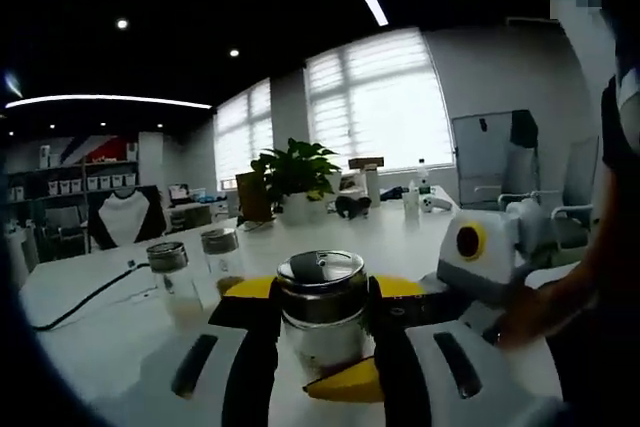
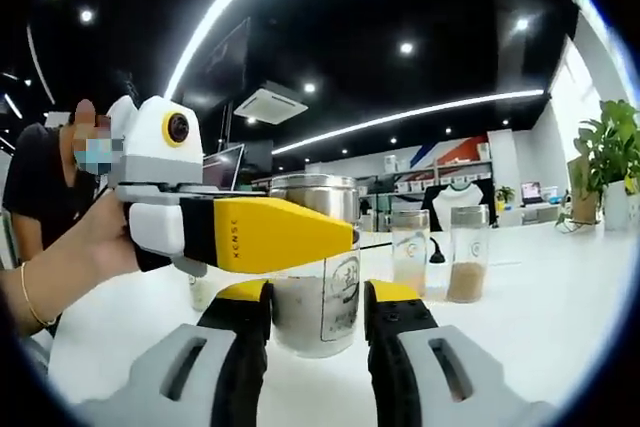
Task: Rotate the seasoning bottle until the label or dispensing opening points toward the visible target arrow and the bottle remains upright within the marked orientation range
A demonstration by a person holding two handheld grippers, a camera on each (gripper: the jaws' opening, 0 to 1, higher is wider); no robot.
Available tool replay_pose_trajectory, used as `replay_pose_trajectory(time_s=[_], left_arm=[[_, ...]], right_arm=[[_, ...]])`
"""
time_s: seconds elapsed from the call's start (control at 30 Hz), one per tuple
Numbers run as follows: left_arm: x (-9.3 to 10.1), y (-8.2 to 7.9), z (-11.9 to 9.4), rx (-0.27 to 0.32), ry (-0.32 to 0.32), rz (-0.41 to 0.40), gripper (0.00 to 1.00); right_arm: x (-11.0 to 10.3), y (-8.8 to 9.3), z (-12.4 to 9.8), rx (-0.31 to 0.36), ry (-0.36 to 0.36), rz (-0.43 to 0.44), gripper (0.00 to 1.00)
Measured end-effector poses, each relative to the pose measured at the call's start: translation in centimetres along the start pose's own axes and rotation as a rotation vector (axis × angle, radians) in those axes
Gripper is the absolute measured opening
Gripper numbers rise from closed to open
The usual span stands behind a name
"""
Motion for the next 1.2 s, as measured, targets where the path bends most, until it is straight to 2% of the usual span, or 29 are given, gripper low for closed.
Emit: replay_pose_trajectory(time_s=[0.33,0.57,0.63,0.67,0.73,0.97,1.2], left_arm=[[0.6,0.0,-0.2,-0.028,0.055,0.028,0.36],[0.8,-0.2,-0.1,-0.025,0.061,0.032,0.37],[0.9,-0.2,0.0,-0.033,0.038,0.029,0.37],[0.7,-0.2,0.1,-0.045,-0.014,0.031,0.37],[1.0,-0.3,0.6,-0.046,-0.041,0.053,0.36],[1.4,-0.4,1.3,-0.086,-0.073,0.097,0.36],[1.5,-0.3,1.2,-0.078,-0.113,0.066,0.36]], right_arm=[[-0.5,0.1,0.0,-0.011,-0.014,-0.039,0.32],[-0.2,-0.1,-0.1,-0.003,0.003,-0.054,0.32],[-0.1,-0.1,-0.2,-0.004,0.012,-0.062,0.32],[0.2,-0.2,-0.2,-0.001,0.028,-0.068,0.32],[0.7,-0.4,-0.5,-0.006,0.067,-0.107,0.32],[1.3,-0.4,-0.8,-0.002,0.096,-0.085,0.32],[1.6,-0.5,-0.9,-0.006,0.114,-0.106,0.32]])
Point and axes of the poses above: the point that each gripper's makers call its tool centre point, and the gripper's own axes: z roughly forward along the fingers, x roughly to its right, y roughly out of its underside, the point moved 3 cm from there along -z, roughly backward along the fingers, and after that the axes turned 7 degrees about z, right-handed, at the moved point
